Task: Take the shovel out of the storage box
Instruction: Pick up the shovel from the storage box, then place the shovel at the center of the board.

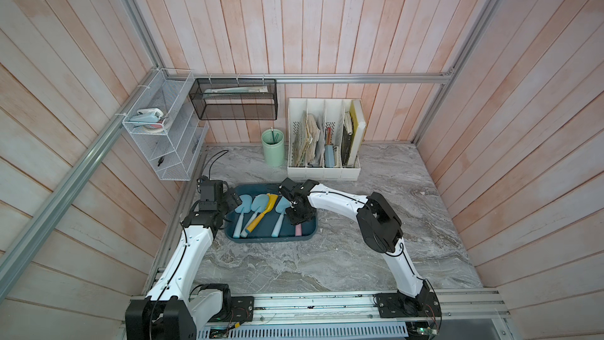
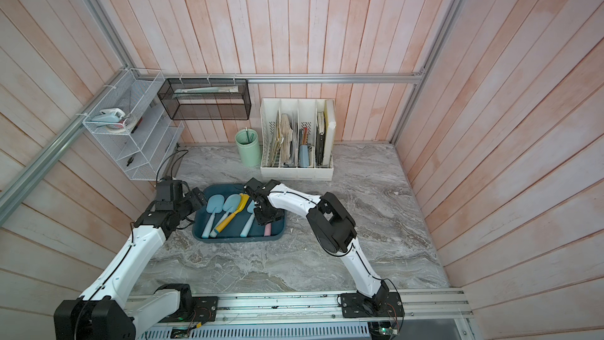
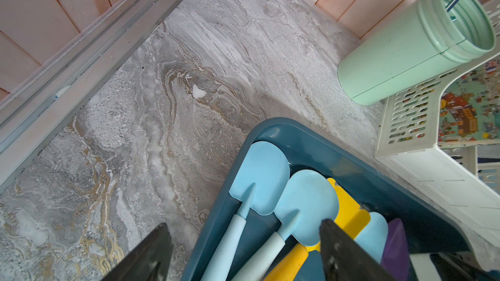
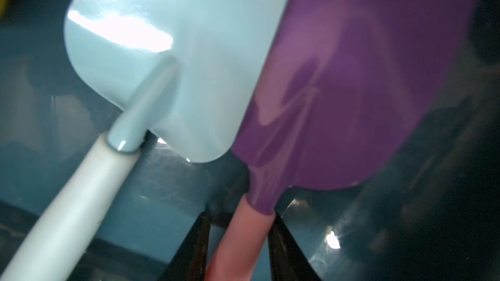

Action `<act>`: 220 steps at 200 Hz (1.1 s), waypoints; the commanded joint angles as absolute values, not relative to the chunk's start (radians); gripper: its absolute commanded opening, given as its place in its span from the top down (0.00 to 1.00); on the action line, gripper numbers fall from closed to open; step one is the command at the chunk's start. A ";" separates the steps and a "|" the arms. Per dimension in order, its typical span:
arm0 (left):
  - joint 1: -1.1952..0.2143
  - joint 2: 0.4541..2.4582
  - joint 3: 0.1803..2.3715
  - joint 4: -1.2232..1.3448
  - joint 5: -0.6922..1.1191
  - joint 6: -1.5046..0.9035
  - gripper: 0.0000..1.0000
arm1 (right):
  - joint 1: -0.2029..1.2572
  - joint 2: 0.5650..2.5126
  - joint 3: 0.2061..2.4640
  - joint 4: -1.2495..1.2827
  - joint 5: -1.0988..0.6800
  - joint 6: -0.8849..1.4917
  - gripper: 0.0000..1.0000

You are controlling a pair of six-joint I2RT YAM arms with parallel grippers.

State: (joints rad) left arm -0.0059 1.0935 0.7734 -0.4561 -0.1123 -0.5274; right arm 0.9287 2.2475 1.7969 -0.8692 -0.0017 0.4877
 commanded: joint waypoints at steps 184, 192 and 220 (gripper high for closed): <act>-0.009 1.168 0.813 -0.424 -0.138 -0.534 0.11 | 0.523 1.646 1.274 -0.833 0.151 0.461 1.00; -0.009 1.170 0.811 -0.422 -0.141 -0.536 0.11 | 0.510 1.629 1.226 -0.798 0.132 0.456 1.00; -0.010 1.177 0.808 -0.415 -0.134 -0.549 0.11 | 0.507 1.640 1.111 -0.667 0.085 0.444 1.00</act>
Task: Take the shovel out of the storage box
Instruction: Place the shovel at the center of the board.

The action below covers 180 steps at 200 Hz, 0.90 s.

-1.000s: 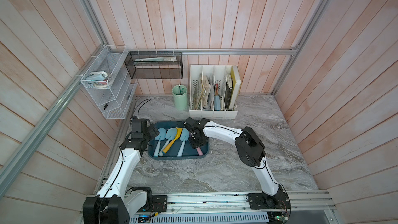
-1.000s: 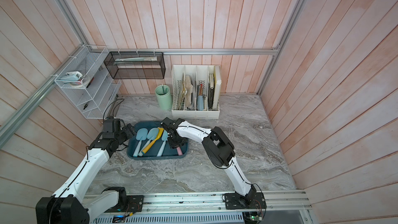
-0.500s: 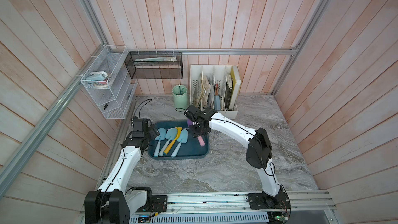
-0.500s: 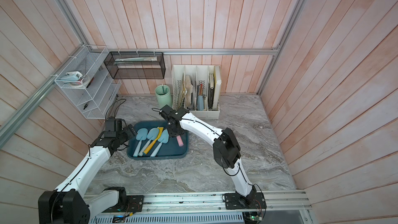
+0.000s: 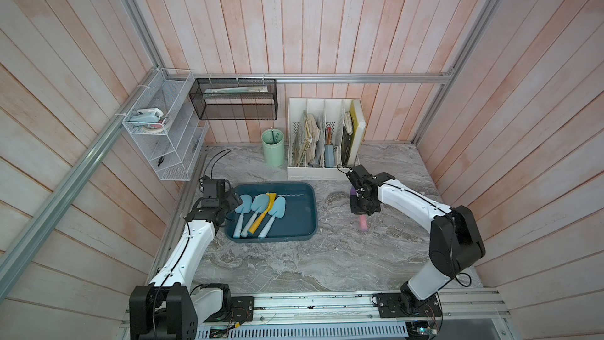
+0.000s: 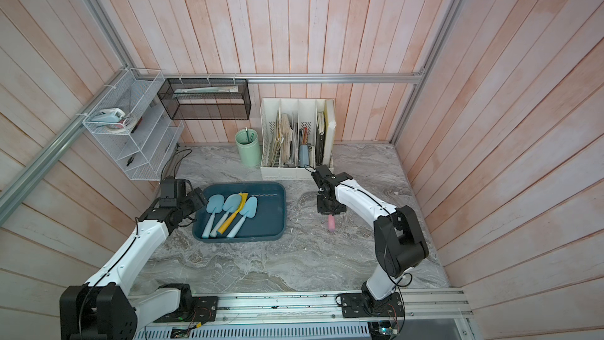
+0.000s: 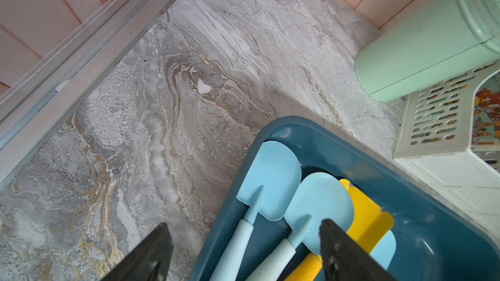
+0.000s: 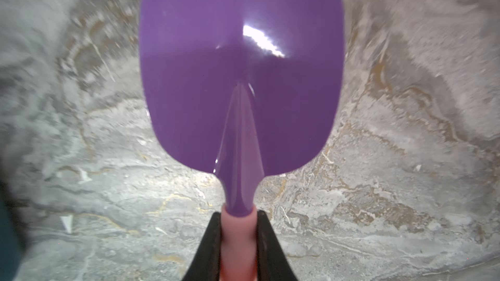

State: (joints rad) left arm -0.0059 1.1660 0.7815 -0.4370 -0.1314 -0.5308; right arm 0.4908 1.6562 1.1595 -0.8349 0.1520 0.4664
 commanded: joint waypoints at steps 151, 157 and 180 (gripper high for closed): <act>-0.008 1.189 0.793 -0.415 -0.155 -0.560 0.11 | 0.606 1.773 1.151 -0.596 0.311 0.528 0.59; -0.009 1.187 0.792 -0.415 -0.162 -0.561 0.11 | 0.639 1.770 1.204 -0.634 0.369 0.536 0.58; -0.009 1.177 0.796 -0.423 -0.177 -0.566 0.11 | 0.768 1.790 1.449 -0.772 0.544 0.558 0.56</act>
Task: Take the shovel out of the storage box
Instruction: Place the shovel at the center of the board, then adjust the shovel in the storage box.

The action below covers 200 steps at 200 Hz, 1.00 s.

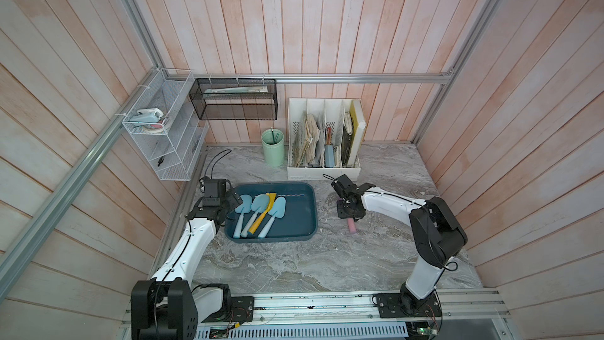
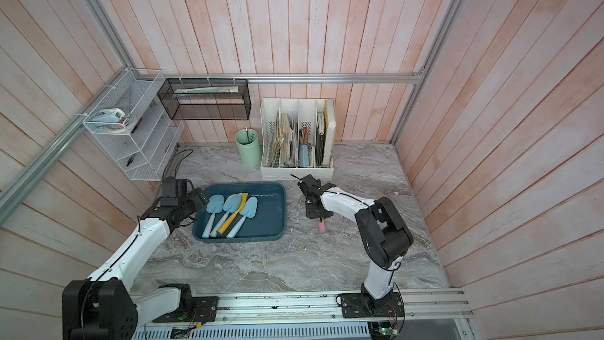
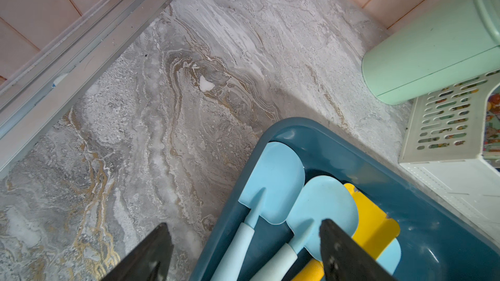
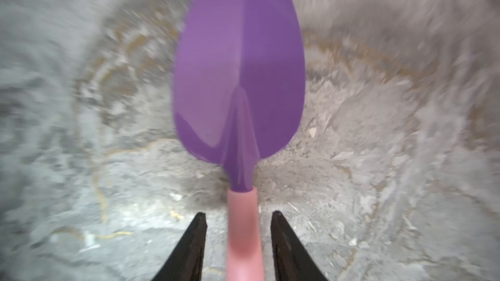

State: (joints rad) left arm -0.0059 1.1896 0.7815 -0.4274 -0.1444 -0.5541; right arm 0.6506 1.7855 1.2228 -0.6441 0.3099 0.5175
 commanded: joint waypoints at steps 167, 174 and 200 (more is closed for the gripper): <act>-0.003 0.970 0.723 -0.465 -0.280 -0.648 0.11 | 1.049 2.251 1.974 -0.753 0.004 0.503 0.50; -0.003 0.972 0.720 -0.463 -0.276 -0.652 0.11 | 1.049 2.258 1.973 -0.752 -0.005 0.505 0.50; -0.003 0.974 0.705 -0.464 -0.266 -0.664 0.11 | 1.052 2.289 1.973 -0.746 -0.034 0.504 0.49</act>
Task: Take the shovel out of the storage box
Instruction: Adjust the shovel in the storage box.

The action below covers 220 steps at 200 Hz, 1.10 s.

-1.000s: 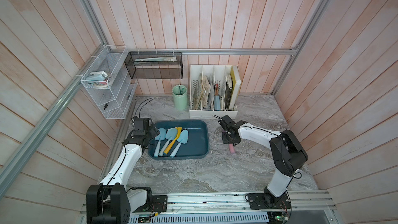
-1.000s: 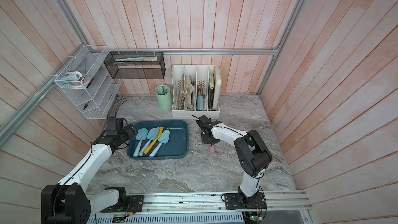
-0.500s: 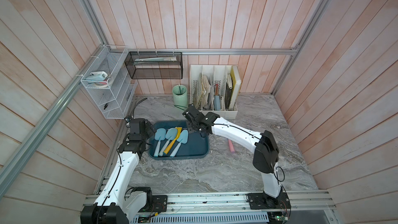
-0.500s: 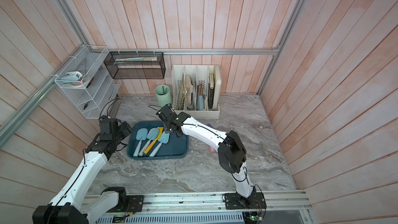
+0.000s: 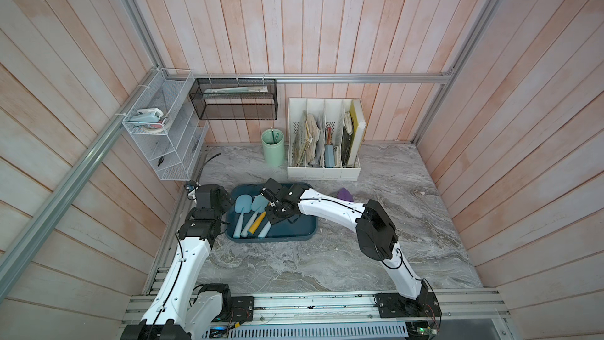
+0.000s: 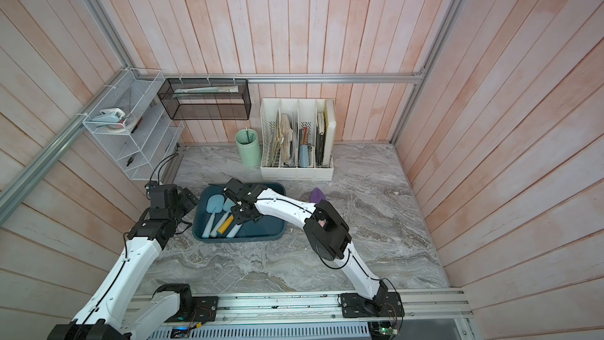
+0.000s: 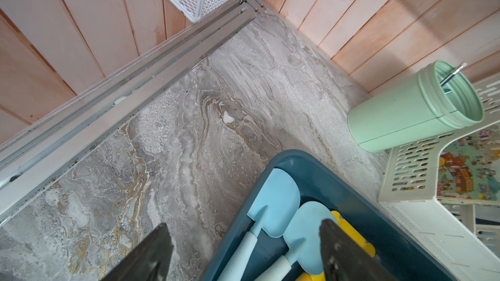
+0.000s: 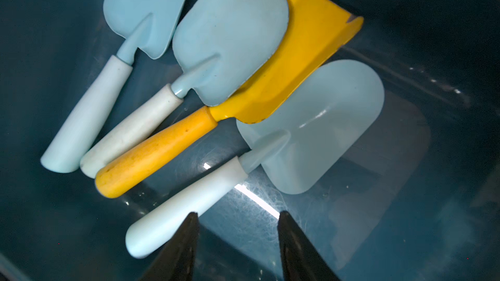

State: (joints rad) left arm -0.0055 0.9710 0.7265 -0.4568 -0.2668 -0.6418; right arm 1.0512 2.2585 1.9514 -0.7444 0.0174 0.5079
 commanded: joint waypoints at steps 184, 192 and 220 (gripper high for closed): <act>-0.003 0.976 0.684 -0.462 -0.272 -0.662 0.11 | 1.122 2.427 2.088 -0.985 0.274 0.466 0.48; -0.003 0.976 0.683 -0.460 -0.272 -0.663 0.11 | 1.121 2.400 2.063 -0.971 0.280 0.468 0.48; -0.004 0.982 0.681 -0.455 -0.263 -0.669 0.11 | 1.113 2.285 1.982 -0.878 0.277 0.464 0.48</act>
State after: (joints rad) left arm -0.0055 0.9745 0.7006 -0.4568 -0.2665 -0.6586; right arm 1.1248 2.3844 2.0392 -0.9253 0.2428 0.4530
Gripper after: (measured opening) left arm 0.886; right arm 0.520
